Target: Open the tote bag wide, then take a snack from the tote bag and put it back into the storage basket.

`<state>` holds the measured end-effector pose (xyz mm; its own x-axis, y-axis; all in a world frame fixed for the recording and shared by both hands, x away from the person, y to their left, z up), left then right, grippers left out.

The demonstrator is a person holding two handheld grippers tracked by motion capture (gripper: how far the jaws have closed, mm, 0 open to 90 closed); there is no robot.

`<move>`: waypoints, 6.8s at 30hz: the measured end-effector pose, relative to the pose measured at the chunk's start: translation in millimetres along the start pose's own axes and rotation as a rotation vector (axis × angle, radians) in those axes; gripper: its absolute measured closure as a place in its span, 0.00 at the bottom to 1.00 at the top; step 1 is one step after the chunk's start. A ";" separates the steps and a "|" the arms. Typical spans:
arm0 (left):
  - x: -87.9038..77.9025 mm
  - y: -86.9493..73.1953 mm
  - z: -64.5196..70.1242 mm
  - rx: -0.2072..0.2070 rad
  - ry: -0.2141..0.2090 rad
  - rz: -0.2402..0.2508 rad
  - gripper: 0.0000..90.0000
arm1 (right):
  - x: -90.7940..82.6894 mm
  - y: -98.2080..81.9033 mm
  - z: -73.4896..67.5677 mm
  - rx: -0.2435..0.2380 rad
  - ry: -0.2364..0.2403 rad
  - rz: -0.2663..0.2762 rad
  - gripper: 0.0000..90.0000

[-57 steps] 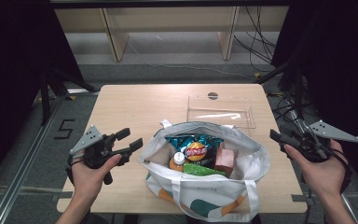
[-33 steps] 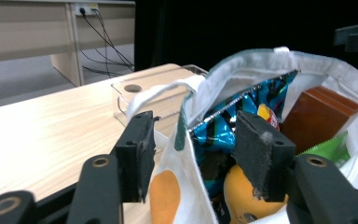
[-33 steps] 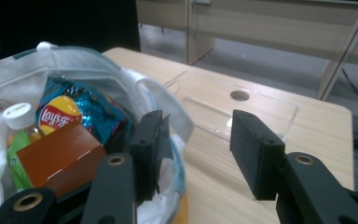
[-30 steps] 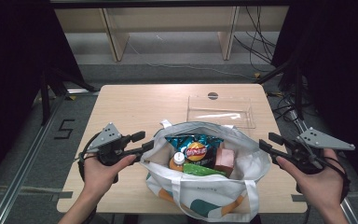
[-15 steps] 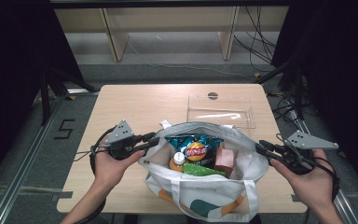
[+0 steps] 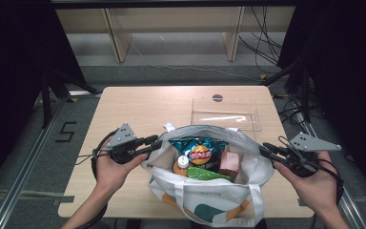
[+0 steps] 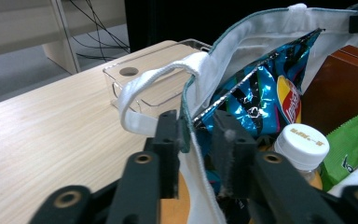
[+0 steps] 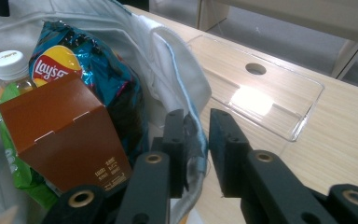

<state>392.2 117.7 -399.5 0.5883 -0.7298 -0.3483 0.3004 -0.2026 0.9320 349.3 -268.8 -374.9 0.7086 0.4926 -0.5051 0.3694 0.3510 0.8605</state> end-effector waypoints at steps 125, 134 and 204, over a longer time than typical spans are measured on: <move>33.3 -63.4 -6.0 -0.010 0.067 -0.176 0.79 | 61.5 -62.9 -1.3 -0.053 -0.030 -0.139 0.80; 33.7 -71.9 -8.4 -0.038 0.022 -0.215 0.94 | 53.8 -69.0 1.8 -0.045 -0.032 -0.171 0.95; -5.0 -60.3 4.0 -0.081 0.089 0.024 0.36 | 43.3 -44.6 22.0 0.048 -0.003 0.126 0.55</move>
<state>368.1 131.0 -453.5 0.6596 -0.6720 -0.3368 0.3427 -0.1299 0.9304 376.7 -280.6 -433.7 0.7529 0.5281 -0.3928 0.3058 0.2479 0.9193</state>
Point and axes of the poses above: each handheld gripper's, and its own axes: x roughly forward along the jaws, y roughly out of its top, z roughly to its right, the point moved 5 cm from there along x, roughly forward along the jaws, and after that the axes turned 2 degrees about -x, right-handed, at the moved point
